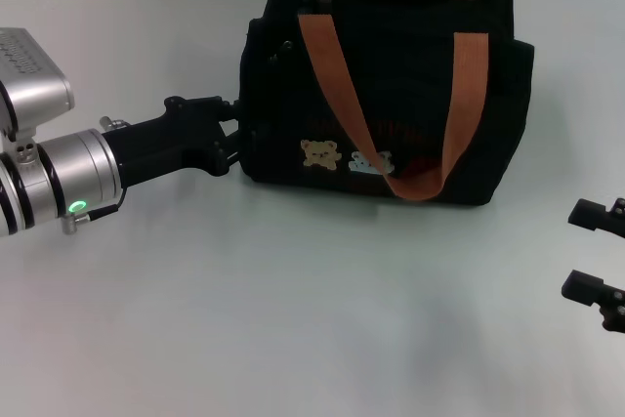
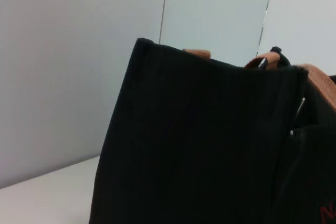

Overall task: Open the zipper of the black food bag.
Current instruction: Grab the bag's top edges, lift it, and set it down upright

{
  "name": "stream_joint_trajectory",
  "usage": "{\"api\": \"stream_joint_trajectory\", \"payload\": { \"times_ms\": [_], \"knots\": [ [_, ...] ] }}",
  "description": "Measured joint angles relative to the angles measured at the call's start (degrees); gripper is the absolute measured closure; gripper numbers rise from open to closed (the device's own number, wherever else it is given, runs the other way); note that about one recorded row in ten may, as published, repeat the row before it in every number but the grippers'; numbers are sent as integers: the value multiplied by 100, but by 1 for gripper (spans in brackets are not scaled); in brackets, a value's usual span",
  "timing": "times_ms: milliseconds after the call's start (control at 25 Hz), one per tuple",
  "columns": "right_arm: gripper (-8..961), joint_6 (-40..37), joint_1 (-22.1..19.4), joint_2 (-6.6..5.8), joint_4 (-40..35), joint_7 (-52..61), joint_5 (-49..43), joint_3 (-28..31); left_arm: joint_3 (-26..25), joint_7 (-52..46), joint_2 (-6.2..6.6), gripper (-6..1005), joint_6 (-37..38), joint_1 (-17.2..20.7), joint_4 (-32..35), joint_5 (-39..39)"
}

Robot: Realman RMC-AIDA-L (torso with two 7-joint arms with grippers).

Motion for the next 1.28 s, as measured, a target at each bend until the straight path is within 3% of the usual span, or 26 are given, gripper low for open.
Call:
{"api": "stream_joint_trajectory", "payload": {
  "times_ms": [40, 200, 400, 800, 1120, 1200, 1280],
  "knots": [
    [119, -4, 4, 0, 0, 1, 0, 0, 0, 16, -2, 409, 10, 7, -8, 0],
    [119, -10, 7, 0, 0, 2, 2, 0, -1, 19, -4, 653, 34, 18, -10, 0],
    [119, -10, 10, 8, 0, 3, 7, -1, -2, 19, -7, 794, 112, 32, -21, 2],
    [118, 12, 2, 26, 0, 2, 11, -1, -45, 67, -9, 879, 171, 61, -21, -12],
    [118, 15, -2, 26, 9, -11, 11, 0, -47, 455, 34, 882, 454, 264, 18, -348],
    [118, 15, -1, 26, 9, -12, 11, -1, -71, 547, 60, 882, 609, 395, 206, -361],
    [119, 13, 7, 26, 13, -14, 11, 5, -96, 490, 127, 883, 1044, 783, 1101, -365]
  ]
}}
